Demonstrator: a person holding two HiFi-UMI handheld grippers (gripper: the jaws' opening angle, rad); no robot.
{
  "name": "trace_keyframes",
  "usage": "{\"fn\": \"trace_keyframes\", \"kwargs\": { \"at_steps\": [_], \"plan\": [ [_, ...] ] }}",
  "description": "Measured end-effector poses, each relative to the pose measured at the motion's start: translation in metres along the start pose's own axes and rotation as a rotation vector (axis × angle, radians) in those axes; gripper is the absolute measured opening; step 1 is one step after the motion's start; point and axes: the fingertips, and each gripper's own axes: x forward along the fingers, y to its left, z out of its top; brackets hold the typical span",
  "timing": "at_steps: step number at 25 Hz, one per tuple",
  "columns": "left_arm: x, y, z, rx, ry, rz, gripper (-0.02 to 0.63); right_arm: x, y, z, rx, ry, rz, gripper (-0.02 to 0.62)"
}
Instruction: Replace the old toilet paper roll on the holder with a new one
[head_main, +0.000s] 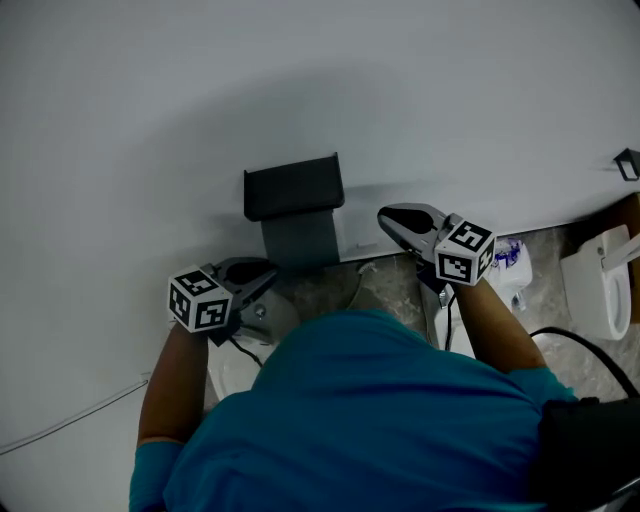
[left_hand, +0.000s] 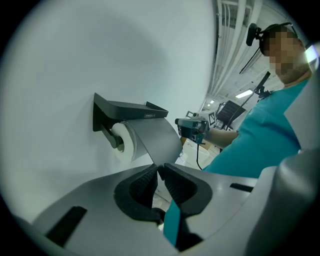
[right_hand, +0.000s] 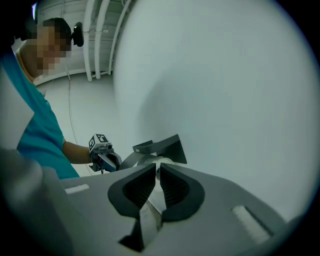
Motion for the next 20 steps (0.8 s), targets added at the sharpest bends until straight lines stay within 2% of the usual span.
{"fn": "trace_keyframes", "kwargs": {
  "at_steps": [2,4,8,11,20],
  "plan": [
    [0.0,-0.001,0.0,-0.004,0.01,0.01,0.046,0.007,-0.006,-0.009,0.01,0.005,0.028,0.013],
    [0.0,-0.003,0.001,-0.007,0.019,0.019,0.046,0.016,-0.008,-0.015,0.009,0.014,0.066,0.05],
    [0.001,-0.004,0.0,-0.011,0.036,0.027,0.046,0.04,-0.006,-0.028,-0.025,0.067,0.145,0.21],
    [0.002,-0.001,-0.002,-0.012,0.044,0.026,0.046,0.061,-0.005,-0.034,-0.053,0.102,0.2,0.306],
    [0.001,-0.002,-0.001,-0.015,0.049,0.027,0.046,0.108,0.0,-0.046,-0.092,0.219,0.304,0.49]
  ]
}}
